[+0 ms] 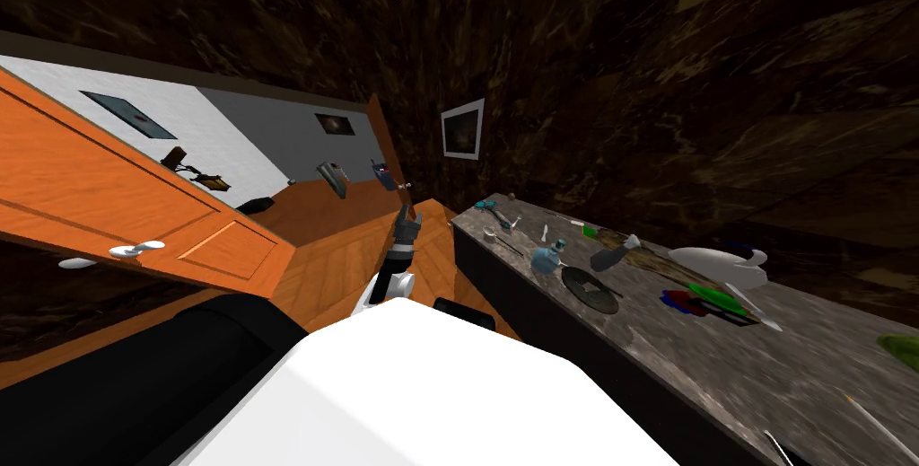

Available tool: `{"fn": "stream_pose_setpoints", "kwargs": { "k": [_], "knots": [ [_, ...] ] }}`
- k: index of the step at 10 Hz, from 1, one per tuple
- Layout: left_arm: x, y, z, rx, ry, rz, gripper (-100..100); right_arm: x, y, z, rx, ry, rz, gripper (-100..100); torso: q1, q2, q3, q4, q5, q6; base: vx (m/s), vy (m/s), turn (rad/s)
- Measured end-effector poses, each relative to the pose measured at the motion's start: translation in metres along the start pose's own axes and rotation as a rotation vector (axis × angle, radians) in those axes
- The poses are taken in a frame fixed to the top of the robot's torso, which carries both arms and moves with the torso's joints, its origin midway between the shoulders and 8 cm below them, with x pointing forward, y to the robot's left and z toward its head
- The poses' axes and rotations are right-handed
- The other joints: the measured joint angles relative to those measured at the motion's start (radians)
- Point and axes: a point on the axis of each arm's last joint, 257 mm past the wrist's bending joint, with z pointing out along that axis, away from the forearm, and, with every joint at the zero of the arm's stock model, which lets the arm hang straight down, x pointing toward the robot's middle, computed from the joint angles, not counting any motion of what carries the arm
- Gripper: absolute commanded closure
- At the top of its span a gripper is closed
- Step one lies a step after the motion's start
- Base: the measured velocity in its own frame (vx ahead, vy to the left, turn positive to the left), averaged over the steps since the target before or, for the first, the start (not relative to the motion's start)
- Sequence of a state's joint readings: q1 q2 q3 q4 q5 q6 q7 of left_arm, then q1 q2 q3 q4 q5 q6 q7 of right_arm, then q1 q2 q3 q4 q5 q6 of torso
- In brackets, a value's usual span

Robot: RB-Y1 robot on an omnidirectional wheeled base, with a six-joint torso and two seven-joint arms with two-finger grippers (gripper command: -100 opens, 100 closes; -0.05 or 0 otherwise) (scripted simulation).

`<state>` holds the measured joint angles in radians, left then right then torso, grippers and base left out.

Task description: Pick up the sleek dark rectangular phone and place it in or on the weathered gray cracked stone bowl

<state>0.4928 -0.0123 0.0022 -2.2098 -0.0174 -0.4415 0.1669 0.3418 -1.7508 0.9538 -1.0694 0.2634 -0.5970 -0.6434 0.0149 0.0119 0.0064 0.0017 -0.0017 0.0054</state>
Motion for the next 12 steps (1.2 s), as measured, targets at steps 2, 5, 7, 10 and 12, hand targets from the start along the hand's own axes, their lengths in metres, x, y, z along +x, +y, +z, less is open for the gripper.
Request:
{"fn": "stream_pose_setpoints", "kwargs": {
  "k": [2, 5, 7, 10, 12],
  "knots": [
    [0.0, 0.0, 0.0, 0.0, 0.0, 0.0, 0, 0.009, -0.018, -0.016, 0.03, 0.038, -0.004, 100, 0.001, -0.002, -0.001, 0.0, 0.002, -0.001, -0.09, 0.294, -0.152],
    [0.0, 0.0, 0.0, 0.0, 0.0, 0.0, 0, 0.033, -0.043, -0.043, 0.071, 0.099, 0.004, 100, -0.001, -0.005, -0.003, -0.001, 0.001, 0.0, -0.065, 0.234, -0.159],
    [0.0, 0.0, 0.0, 0.0, 0.0, 0.0, 0, 0.049, -0.056, -0.058, 0.096, 0.138, 0.008, 100, -0.002, -0.009, -0.005, -0.001, 0.0, -0.001, -0.002, 0.21, -0.159],
    [0.0, 0.0, 0.0, 0.0, 0.0, 0.0, 0, 0.067, -0.072, -0.075, 0.119, 0.185, 0.031, 100, -0.008, -0.017, -0.009, -0.003, -0.001, -0.003, 0.042, 0.133, -0.086],
    [0.0, 0.0, 0.0, 0.0, 0.0, 0.001, 0, 0.073, -0.077, -0.084, 0.123, 0.198, 0.043, 100, -0.014, -0.019, -0.011, -0.004, -0.002, -0.006, 0.073, 0.086, -0.035]
  ]
}}
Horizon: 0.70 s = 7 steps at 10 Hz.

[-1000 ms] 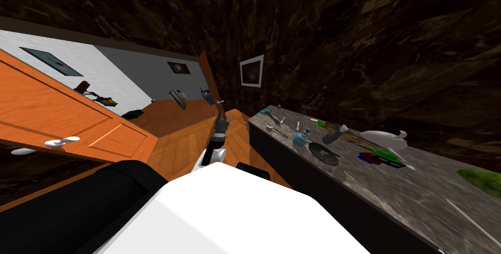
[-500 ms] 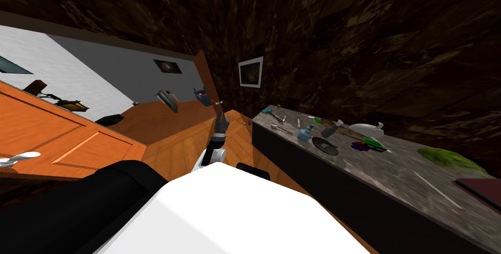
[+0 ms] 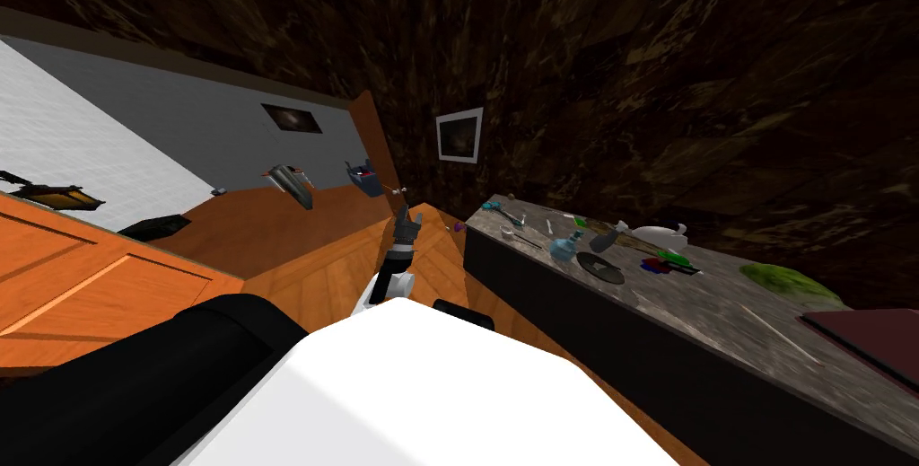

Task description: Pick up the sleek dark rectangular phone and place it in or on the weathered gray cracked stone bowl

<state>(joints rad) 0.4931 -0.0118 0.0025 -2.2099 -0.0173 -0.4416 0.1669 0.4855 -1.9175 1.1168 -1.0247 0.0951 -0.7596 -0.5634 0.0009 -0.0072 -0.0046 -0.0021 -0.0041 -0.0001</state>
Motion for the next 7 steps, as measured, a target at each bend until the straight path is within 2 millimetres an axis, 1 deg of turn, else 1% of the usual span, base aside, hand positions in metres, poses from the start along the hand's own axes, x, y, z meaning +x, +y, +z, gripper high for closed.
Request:
{"fn": "stream_pose_setpoints", "kwargs": {
  "k": [2, 4, 6, 7],
  "knots": [
    [0.0, 0.0, 0.0, 0.0, 0.0, 0.0, 0, 0.009, -0.007, -0.008, 0.007, 0.023, 0.014, 100, 0.002, -0.006, -0.004, -0.001, 0.0, -0.001, 0.163, 0.109, -0.008],
    [0.0, 0.0, 0.0, 0.0, 0.0, 0.0, 0, 0.016, -0.006, -0.013, 0.002, 0.037, 0.032, 100, -0.002, -0.016, -0.009, -0.003, -0.001, -0.005, 0.266, 0.04, 0.094],
    [0.0, 0.0, 0.0, 0.0, 0.0, 0.0, 0, 0.015, 0.002, -0.015, -0.014, 0.036, 0.048, 100, -0.009, -0.02, -0.012, -0.004, -0.003, -0.009, 0.213, -0.046, 0.179],
    [0.0, 0.0, 0.0, 0.0, 0.0, 0.0, 0, 0.01, 0.008, -0.015, -0.023, 0.031, 0.053, 100, -0.011, -0.018, -0.011, -0.004, -0.004, -0.009, 0.217, -0.083, 0.226]
  ]
}}
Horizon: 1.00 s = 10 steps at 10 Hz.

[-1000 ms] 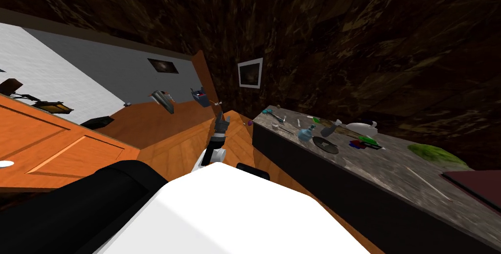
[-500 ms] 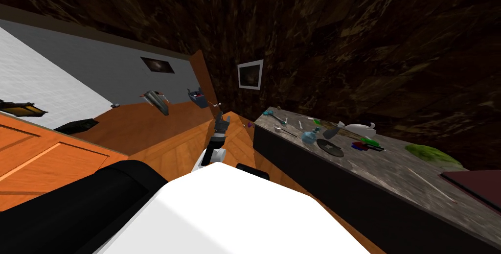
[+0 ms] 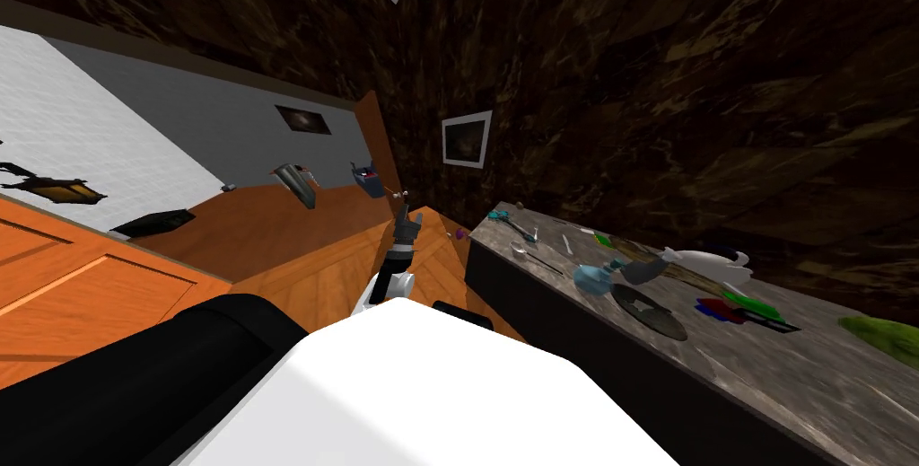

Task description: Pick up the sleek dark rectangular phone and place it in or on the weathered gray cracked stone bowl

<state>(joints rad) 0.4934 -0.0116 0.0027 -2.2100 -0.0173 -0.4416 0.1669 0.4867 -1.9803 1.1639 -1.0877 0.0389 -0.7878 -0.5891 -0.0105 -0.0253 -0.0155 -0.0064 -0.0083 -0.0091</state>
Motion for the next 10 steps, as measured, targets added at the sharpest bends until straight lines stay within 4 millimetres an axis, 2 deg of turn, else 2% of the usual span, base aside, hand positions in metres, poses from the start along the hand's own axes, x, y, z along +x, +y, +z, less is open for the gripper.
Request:
{"fn": "stream_pose_setpoints", "kwargs": {
  "k": [2, 4, 10],
  "knots": [
    [0.0, 0.0, 0.0, 0.0, 0.0, 0.0, 0, -0.013, 0.013, 0.001, -0.022, -0.019, 0.008, 100, -0.005, 0.0, 0.0, 0.0, -0.001, -0.001, 0.147, -0.111, 0.166],
    [0.0, 0.0, 0.0, 0.0, 0.0, 0.0, 0, -0.028, 0.027, -0.001, -0.04, -0.042, 0.011, 100, -0.003, 0.008, 0.004, 0.001, -0.001, 0.0, 0.067, -0.092, 0.202],
    [0.0, 0.0, 0.0, 0.0, 0.0, 0.0, 0, -0.078, 0.071, -0.008, -0.089, -0.132, -0.002, 100, 0.003, 0.018, 0.01, 0.004, 0.001, 0.002, -0.013, -0.058, 0.117]
  ]
}}
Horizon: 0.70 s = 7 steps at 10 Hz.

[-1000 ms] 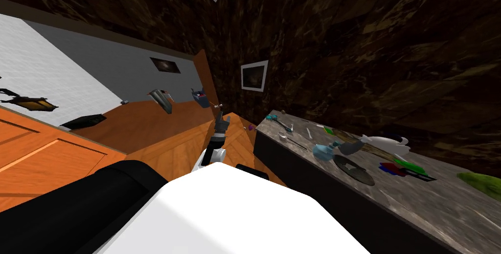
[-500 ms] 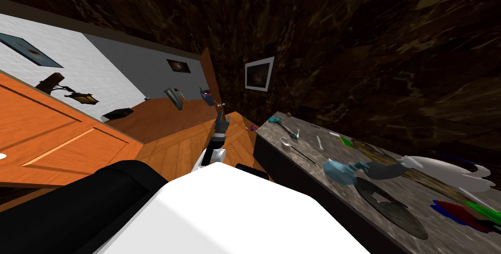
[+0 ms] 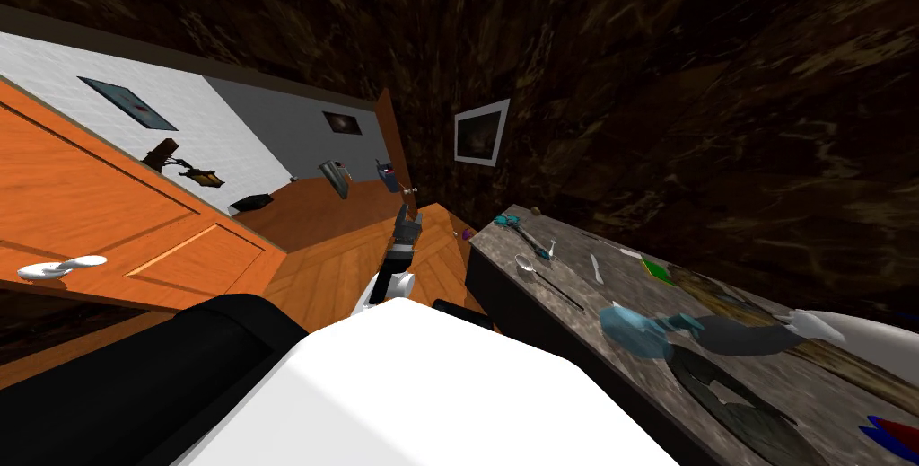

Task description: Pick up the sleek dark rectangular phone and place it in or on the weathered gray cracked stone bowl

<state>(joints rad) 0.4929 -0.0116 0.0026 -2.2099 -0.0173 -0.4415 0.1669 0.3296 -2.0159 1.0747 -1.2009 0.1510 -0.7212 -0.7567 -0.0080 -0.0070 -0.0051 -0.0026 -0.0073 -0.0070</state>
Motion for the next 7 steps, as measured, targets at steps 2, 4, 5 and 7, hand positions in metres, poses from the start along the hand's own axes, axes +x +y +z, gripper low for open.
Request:
{"fn": "stream_pose_setpoints", "kwargs": {
  "k": [2, 4, 5, 7],
  "knots": [
    [0.0, 0.0, 0.0, 0.0, 0.0, 0.0, 0, -0.019, 0.016, -0.001, -0.014, -0.038, -0.008, 100, 0.001, 0.0, 0.0, 0.0, 0.001, 0.0, -0.039, -0.059, 0.155],
    [0.0, 0.0, 0.0, 0.0, 0.0, 0.0, 0, -0.044, 0.034, -0.002, -0.035, -0.085, -0.019, 100, -0.001, 0.0, 0.0, 0.0, 0.0, 0.0, -0.025, -0.082, 0.146],
    [0.0, 0.0, 0.0, 0.0, 0.0, 0.0, 0, -0.055, 0.042, -0.002, -0.046, -0.108, -0.021, 100, -0.002, -0.001, -0.001, 0.0, 0.0, 0.0, 0.0, -0.04, 0.059],
    [0.0, 0.0, 0.0, 0.0, 0.0, 0.0, 0, -0.058, 0.043, -0.002, -0.048, -0.115, -0.021, -100, 0.002, 0.0, 0.0, 0.0, 0.001, 0.003, 0.001, -0.004, 0.0]
  ]
}}
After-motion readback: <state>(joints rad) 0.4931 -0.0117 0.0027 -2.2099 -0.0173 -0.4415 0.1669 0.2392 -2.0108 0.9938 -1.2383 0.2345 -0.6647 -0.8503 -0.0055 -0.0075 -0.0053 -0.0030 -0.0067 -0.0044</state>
